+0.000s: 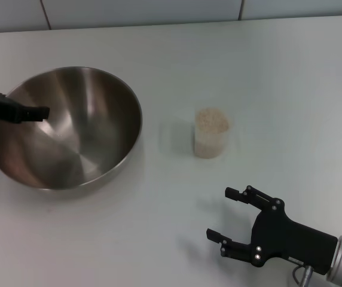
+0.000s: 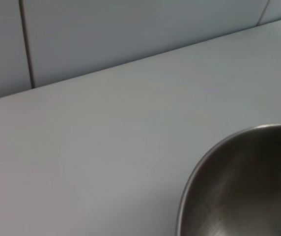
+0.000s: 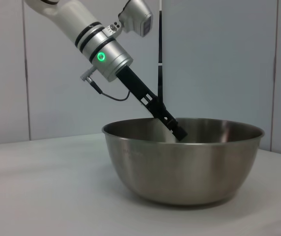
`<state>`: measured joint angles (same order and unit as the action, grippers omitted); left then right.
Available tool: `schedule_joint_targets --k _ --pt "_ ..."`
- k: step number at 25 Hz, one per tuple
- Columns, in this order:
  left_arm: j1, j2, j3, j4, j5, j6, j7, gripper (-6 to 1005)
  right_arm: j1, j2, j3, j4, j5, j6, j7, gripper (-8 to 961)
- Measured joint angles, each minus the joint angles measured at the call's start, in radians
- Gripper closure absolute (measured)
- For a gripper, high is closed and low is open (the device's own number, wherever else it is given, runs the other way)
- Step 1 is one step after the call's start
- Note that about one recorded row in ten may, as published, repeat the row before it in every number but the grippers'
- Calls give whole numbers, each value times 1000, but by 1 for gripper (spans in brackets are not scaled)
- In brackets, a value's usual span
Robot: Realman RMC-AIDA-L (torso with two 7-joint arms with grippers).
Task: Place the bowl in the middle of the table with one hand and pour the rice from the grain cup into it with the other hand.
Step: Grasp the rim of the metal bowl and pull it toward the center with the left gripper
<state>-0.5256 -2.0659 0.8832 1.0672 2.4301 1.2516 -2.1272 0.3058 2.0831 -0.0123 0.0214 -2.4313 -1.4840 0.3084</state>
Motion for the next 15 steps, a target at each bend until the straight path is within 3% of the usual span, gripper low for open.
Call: schedule_joint_targets --k 5,15 --pt "-7 -2 2 3 -2 6 0 295 -1 0 0 0 0 3 0 147" --pt "-16 -2 3 -5 0 9 -1 745 1 0 0 0 0 4 0 149"
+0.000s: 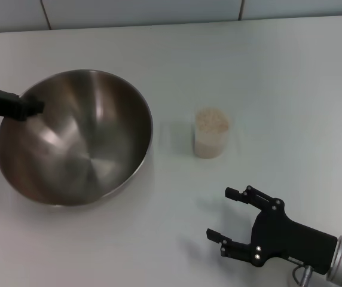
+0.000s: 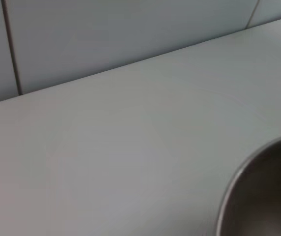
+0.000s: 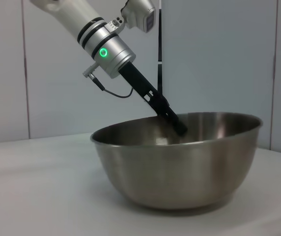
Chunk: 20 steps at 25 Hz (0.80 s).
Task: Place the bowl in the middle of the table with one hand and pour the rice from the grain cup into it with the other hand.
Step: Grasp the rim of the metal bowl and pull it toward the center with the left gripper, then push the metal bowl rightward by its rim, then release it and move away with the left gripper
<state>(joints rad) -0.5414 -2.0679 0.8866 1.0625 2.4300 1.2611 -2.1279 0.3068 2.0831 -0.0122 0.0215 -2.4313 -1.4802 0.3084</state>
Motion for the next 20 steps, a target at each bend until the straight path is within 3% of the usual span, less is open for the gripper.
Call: schedule_joint_targets --k 5,14,20 --pt "-31 7 -16 -37 -2 17 -1 908 0 0 0 0 0 0 0 151" --pt "-139 33 -40 -126 6 81 -18 933 0 0 0 0 0 0 0 153" --pt "-276 56 -38 -236 58 100 -41 940 3 1 0 0 0 0 0 155"
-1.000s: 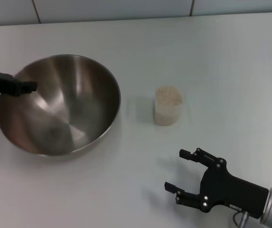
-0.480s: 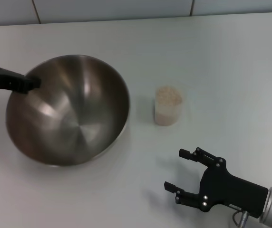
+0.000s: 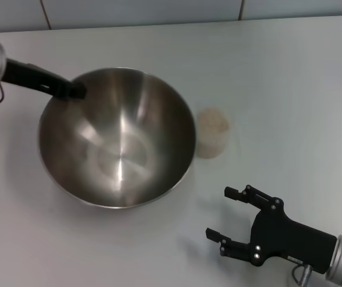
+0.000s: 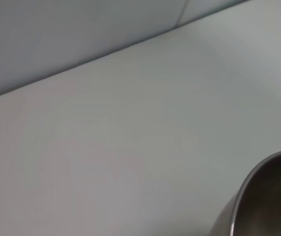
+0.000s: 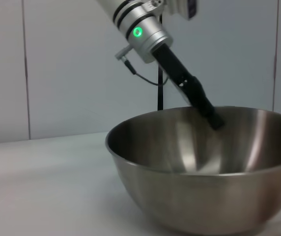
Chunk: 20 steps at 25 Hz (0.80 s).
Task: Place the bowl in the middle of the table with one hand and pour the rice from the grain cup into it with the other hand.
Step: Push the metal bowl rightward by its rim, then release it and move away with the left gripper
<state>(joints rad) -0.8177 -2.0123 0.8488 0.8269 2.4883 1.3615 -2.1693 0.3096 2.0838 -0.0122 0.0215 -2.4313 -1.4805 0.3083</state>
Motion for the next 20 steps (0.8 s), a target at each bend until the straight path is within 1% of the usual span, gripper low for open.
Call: schedule_joint_targets --k 1,2,3,4,5,7,9,10,12,20 --pt "-15 0 -1 -11 14 -2 0 940 0 0 0 0 0 0 0 155" --pt "-15 0 -1 -11 14 -2 0 940 0 0 0 0 0 0 0 155" --pt "-40 -2 -2 -26 38 -6 -1 941 0 0 0 0 0 0 0 155" --pt "-40 -2 -2 -26 38 -6 -1 941 0 0 0 0 0 0 0 156" --pt "-60 -4 -1 -33 56 -6 -6 941 0 1 0 0 0 0 0 156" --pt "-69 -2 1 -43 59 -4 -11 942 0 1 0 0 0 0 0 157" --pt "-82 7 0 -61 59 -5 -12 943 1 1 0 1 0 0 0 157" --pt "-84 11 -2 -70 59 -8 -11 943 3 1 0 2 0 0 0 157" --pt "-84 12 -3 -72 60 -12 -8 944 4 1 0 2 0 0 0 158" --pt "-66 9 6 -81 60 -67 -2 948 6 1 0 2 0 0 0 160"
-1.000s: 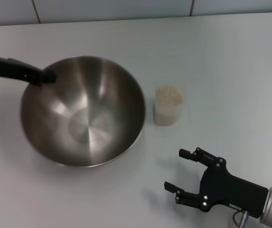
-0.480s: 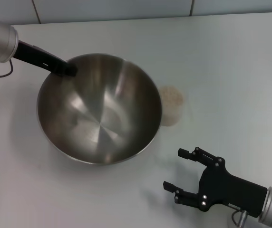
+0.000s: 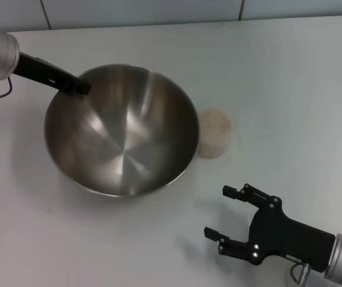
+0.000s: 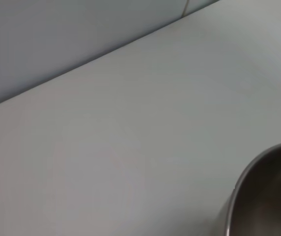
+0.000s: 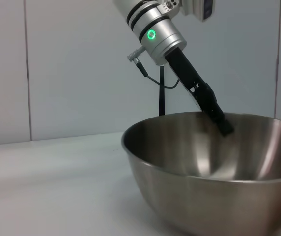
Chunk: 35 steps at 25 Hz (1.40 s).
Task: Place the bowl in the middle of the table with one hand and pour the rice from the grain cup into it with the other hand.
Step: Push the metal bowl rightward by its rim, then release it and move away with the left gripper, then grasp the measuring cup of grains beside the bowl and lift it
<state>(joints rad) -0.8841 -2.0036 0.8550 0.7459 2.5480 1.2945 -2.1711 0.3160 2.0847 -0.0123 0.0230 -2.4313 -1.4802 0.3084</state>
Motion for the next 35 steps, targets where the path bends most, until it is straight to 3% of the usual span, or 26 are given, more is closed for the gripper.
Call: schedule_joint_targets --k 6,12,14,15,16,19,20,21,23,24,25,26,27,28,30,31,35 --pt "8 -3 0 0 0 -24 -1 951 0 0 0 0 0 0 0 162" --pt "10 -6 5 11 0 -25 12 886 -4 0 0 0 0 0 0 163" --pt "19 -8 5 49 -2 -11 16 653 -5 0 0 0 0 0 0 164" --pt "38 -15 5 127 -6 12 23 613 -5 0 0 0 0 4 0 164" --pt "38 -15 5 127 -6 12 23 573 -5 0 0 0 0 4 0 164" --pt "88 -43 2 311 -11 31 46 453 -5 0 0 0 0 10 1 165" --pt "140 -63 9 452 -35 0 71 413 -4 0 0 0 0 11 1 165" --pt "140 -63 9 452 -35 0 71 392 -4 0 0 0 0 11 1 166" --pt "214 -70 50 566 -108 -62 93 349 -4 0 0 0 0 12 1 166" --pt "271 -69 88 623 -178 -120 115 328 -3 0 0 0 0 13 2 166" --pt "406 -66 177 692 -392 -267 212 306 -2 0 1 0 1 16 3 167" --pt "406 -66 177 692 -392 -267 212 285 -2 0 1 0 1 16 3 167" --pt "518 -66 251 717 -598 -360 353 264 -2 0 3 0 2 17 3 167" --pt "518 -66 251 717 -598 -360 353 243 -2 0 4 0 3 18 3 168" --pt "682 -66 357 708 -927 -428 694 200 -2 0 5 1 3 20 3 168" --pt "682 -66 357 708 -927 -428 694 201 -2 0 5 1 3 20 3 168" --pt "789 -64 406 575 -1197 -363 1009 204 -2 0 9 3 6 22 2 169"
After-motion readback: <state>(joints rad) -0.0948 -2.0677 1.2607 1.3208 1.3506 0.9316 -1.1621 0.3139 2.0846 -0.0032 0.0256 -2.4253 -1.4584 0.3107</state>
